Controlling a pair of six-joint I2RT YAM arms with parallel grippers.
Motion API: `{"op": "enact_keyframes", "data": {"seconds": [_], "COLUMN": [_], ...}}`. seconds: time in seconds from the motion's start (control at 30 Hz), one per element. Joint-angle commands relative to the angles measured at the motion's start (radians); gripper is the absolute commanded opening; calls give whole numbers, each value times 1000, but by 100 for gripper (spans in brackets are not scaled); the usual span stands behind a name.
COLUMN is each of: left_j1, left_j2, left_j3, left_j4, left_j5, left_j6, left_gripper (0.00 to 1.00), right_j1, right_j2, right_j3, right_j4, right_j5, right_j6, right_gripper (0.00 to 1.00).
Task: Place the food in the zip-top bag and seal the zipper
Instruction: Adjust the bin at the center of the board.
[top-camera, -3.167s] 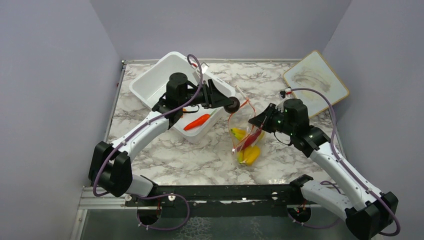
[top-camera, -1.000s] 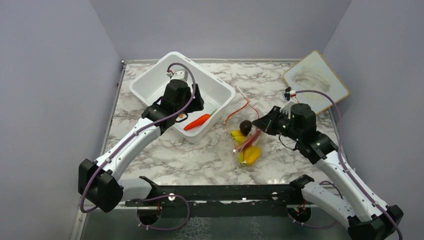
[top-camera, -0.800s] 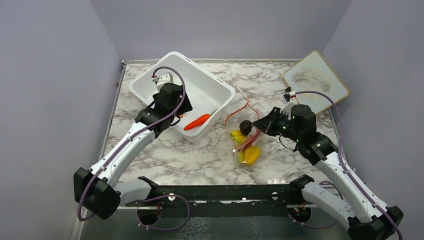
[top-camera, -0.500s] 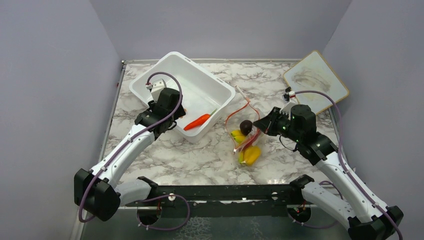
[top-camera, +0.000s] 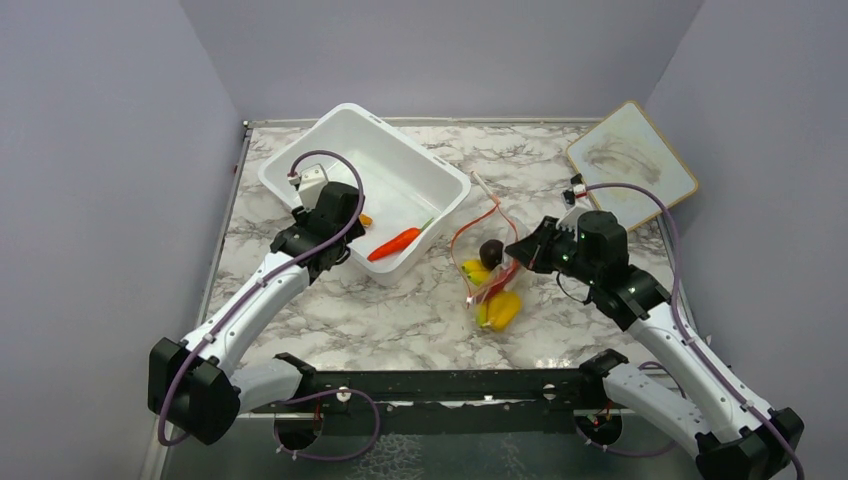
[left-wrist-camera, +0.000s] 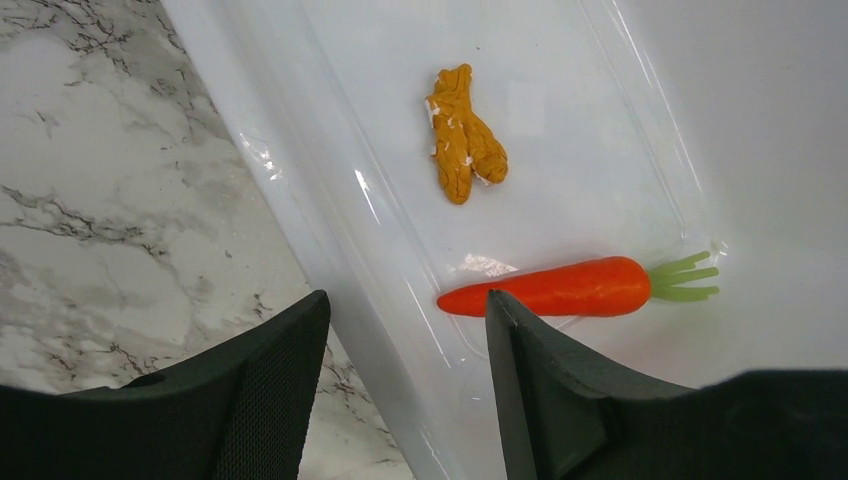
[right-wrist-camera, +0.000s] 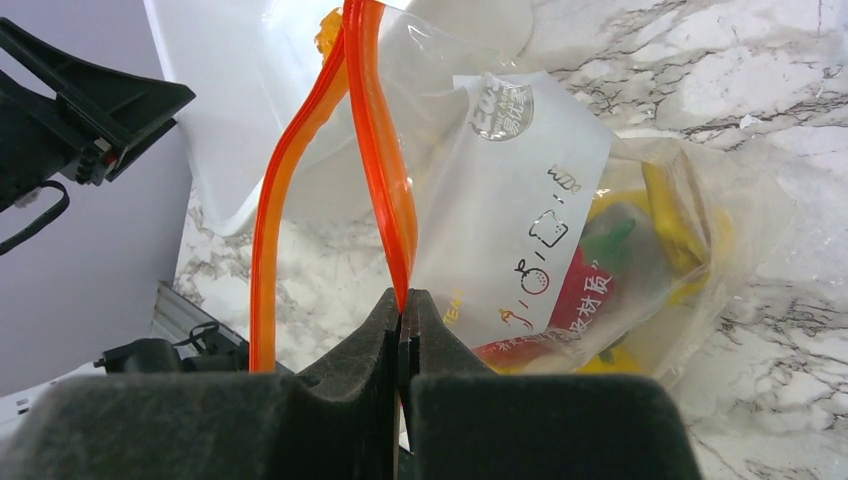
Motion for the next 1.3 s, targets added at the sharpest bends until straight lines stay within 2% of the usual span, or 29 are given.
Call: {"op": "enact_keyframes", "data": {"seconds": [0.0, 0.13, 0.23, 0.4, 0.6, 0.73, 0.8, 1.03, 1.27], "left_j1": [7, 6, 8, 7, 8, 9, 10, 25, 51], "left_j2": [4, -19, -42, -28, 65, 112, 122, 194, 246], "left_j3": [38, 70, 38, -58, -19, 42, 57, 147, 178], "left_j4": [-57, -107, -122, -42, 18, 0, 1, 1, 2], "left_j5": [-26, -83, -105, -72, -46, -60, -71, -86, -139], "left_j6": [18, 9, -28, -51, -13, 19, 37, 207, 368], "left_gripper": [61, 63, 64, 63, 51, 27, 22, 18, 18], "right_j1": [-1, -2, -1, -1, -1, -1, -1, -1, -1], "right_j2": [23, 47, 48, 44, 86, 80, 77, 134, 206], "right_j3": [10, 20, 8, -18, 66, 118, 155, 352, 469], "right_j4": [31, 24, 30, 57, -37, -114, -163, -330, -382], "right_j5": [7, 9, 11, -1, 49, 16, 9, 74, 88], "right_j6": [-22, -32, -30, -17, 12, 58, 74, 11, -40], "right_gripper": [1, 1, 1, 1, 1, 1, 1, 1, 1]}}
